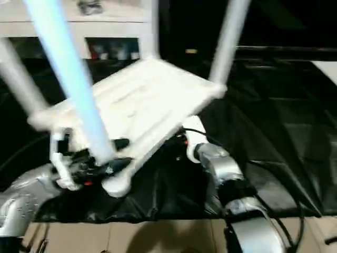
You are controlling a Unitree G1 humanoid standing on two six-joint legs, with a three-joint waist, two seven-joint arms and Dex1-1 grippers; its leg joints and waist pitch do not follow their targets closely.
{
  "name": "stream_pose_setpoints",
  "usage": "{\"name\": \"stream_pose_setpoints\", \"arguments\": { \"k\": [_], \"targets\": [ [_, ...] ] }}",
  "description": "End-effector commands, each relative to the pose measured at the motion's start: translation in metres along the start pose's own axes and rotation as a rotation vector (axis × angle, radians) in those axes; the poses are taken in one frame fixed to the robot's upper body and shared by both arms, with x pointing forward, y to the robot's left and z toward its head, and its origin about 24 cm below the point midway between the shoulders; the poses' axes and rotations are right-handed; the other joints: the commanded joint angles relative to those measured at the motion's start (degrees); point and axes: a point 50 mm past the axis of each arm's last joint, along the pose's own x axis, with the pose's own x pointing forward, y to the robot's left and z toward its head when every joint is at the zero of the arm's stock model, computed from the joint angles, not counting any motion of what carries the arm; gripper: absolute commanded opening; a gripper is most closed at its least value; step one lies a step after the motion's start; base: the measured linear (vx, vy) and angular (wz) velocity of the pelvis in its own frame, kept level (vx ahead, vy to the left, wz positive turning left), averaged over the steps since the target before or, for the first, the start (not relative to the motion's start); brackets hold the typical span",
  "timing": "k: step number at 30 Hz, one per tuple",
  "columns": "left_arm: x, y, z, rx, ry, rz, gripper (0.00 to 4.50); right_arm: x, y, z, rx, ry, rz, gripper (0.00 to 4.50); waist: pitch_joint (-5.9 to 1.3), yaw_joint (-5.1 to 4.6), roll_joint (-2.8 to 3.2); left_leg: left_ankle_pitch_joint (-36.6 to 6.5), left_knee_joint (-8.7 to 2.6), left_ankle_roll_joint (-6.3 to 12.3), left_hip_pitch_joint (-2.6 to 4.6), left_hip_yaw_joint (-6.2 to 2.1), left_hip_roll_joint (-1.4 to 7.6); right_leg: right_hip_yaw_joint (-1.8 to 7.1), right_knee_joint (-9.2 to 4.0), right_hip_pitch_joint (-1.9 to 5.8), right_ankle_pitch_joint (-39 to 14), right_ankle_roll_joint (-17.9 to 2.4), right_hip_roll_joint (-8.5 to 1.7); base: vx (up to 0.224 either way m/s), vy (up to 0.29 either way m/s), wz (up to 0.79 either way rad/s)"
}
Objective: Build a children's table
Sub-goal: Rotate table base, then rotate leg to tighten
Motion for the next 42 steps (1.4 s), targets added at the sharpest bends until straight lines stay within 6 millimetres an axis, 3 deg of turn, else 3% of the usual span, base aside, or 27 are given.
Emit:
{"name": "stream_pose_setpoints", "arguments": {
  "k": [1,7,9,10,12,15,19,22,25,26,28,32,35,38,42],
  "targets": [
    [0.023,-0.009,0.005,0.023,0.020,-0.112,4.50,0.013,0.028,0.005,-0.029,-0.007,0.120,4.44,-2.93,0.37,0.05,-15.3,-4.60,-0.73,0.25,0.03,0.65,2.06,-4.22,2.68,-15.6,-12.0,-2.71,0.000,0.000,0.00],
    [0.054,-0.012,0.006,0.028,0.028,-0.192,4.50,0.019,0.041,0.006,-0.034,-0.020,0.173,4.44,-3.09,-0.25,-0.27,-13.6,-4.39,0.11,0.20,0.16,0.63,2.10,-4.01,2.89,-12.0,-13.2,-2.59,0.000,0.000,0.00],
    [0.073,-0.010,0.006,0.049,0.028,-0.214,4.50,0.021,0.042,0.005,-0.028,-0.030,0.168,4.44,-3.00,-0.39,-0.37,-14.4,-4.42,0.12,0.15,0.13,0.58,2.06,-4.14,3.00,-13.3,-13.3,-2.61,0.000,0.000,0.00],
    [0.073,-0.010,0.006,0.049,0.028,-0.214,4.50,0.021,0.042,0.005,-0.028,-0.030,0.168,4.44,-2.98,-0.49,-0.42,-14.8,-4.41,0.28,0.21,0.19,0.58,2.07,-4.37,2.84,-14.2,-13.1,-2.60,0.000,0.000,0.00],
    [0.092,-0.006,0.006,0.086,0.024,-0.203,4.50,0.021,0.037,0.005,-0.018,-0.039,0.149,4.44,-2.96,-0.50,-0.45,-15.7,-4.33,0.24,0.30,0.13,0.59,2.08,-4.65,2.80,-16.0,-12.5,-2.72,0.000,0.000,0.00],
    [0.100,-0.002,0.005,0.119,0.021,-0.174,4.50,0.019,0.033,0.004,-0.011,-0.048,0.125,4.44,-3.15,-0.58,-0.32,-14.3,-4.29,0.70,0.09,0.11,0.64,2.07,-4.56,3.01,-13.6,-13.0,-2.70,0.000,0.000,0.00],
    [0.110,0.009,0.001,0.207,0.050,-0.091,4.50,0.012,0.011,0.000,0.011,-0.063,0.028,4.44,-3.32,-0.32,-0.28,-13.6,-4.12,1.46,0.20,0.13,0.66,2.03,-4.41,3.14,-11.4,-13.8,-2.73,0.000,0.000,0.00],
    [0.101,0.019,0.001,0.320,0.091,-0.012,4.50,-0.006,-0.019,-0.007,0.019,-0.087,-0.056,4.44,-3.38,-0.03,-0.08,-13.3,-4.09,2.17,0.12,0.11,0.71,1.94,-4.41,3.27,-10.0,-14.2,-2.70,0.000,0.000,0.00],
    [0.089,0.024,-0.001,0.372,0.146,0.009,4.50,-0.017,-0.032,-0.009,-0.002,-0.096,-0.073,4.44,-3.35,0.65,0.01,-12.3,-4.01,2.72,0.29,0.25,0.73,1.97,-4.18,3.27,-8.3,-14.6,-2.57,0.000,0.000,0.00],
    [0.077,0.027,-0.003,0.403,0.215,0.018,4.50,-0.028,-0.043,-0.010,-0.033,-0.099,-0.079,4.44,-3.41,0.84,0.49,-12.1,-3.94,2.62,0.31,0.18,0.74,1.94,-4.01,3.29,-8.0,-14.6,-2.66,0.000,0.000,0.00],
    [0.068,0.028,-0.005,0.402,0.260,0.001,4.50,-0.035,-0.049,-0.009,-0.056,-0.103,-0.084,4.44,-3.46,1.27,0.37,-11.5,-3.90,2.78,0.42,0.28,0.70,1.88,-3.95,3.28,-6.8,-14.7,-2.51,0.000,0.000,0.00],
    [0.049,0.026,-0.011,0.376,0.378,-0.016,4.32,-0.050,-0.059,-0.009,-0.112,-0.103,-0.076,4.49,-3.31,1.71,0.79,-12.6,-4.04,2.37,0.59,0.36,0.87,1.90,-4.00,3.03,-8.6,-14.9,-2.55,0.000,0.000,0.00],
    [0.036,0.024,-0.018,0.356,0.469,-0.013,4.14,-0.064,-0.062,-0.009,-0.175,-0.093,-0.029,4.50,-3.14,1.87,0.64,-13.4,-4.12,2.33,0.51,0.35,0.81,1.88,-4.06,3.02,-9.8,-14.5,-2.46,0.000,0.000,0.00],
    [0.029,0.028,-0.025,0.385,0.549,0.019,4.00,-0.079,-0.057,-0.007,-0.232,-0.085,0.068,4.50,-2.79,2.22,0.50,-15.3,-4.36,2.52,0.53,0.23,0.82,1.97,-4.63,3.02,-14.2,-12.0,-2.33,0.000,0.000,0.00],
    [0.022,0.035,-0.030,0.409,0.627,0.086,3.68,-0.096,-0.050,-0.004,-0.286,-0.067,0.196,4.50,-2.78,2.11,0.72,-16.0,-4.51,2.33,0.40,0.04,0.77,1.92,-4.95,2.91,-16.3,-11.0,-2.40,0.000,0.000,0.00]
  ]
}}
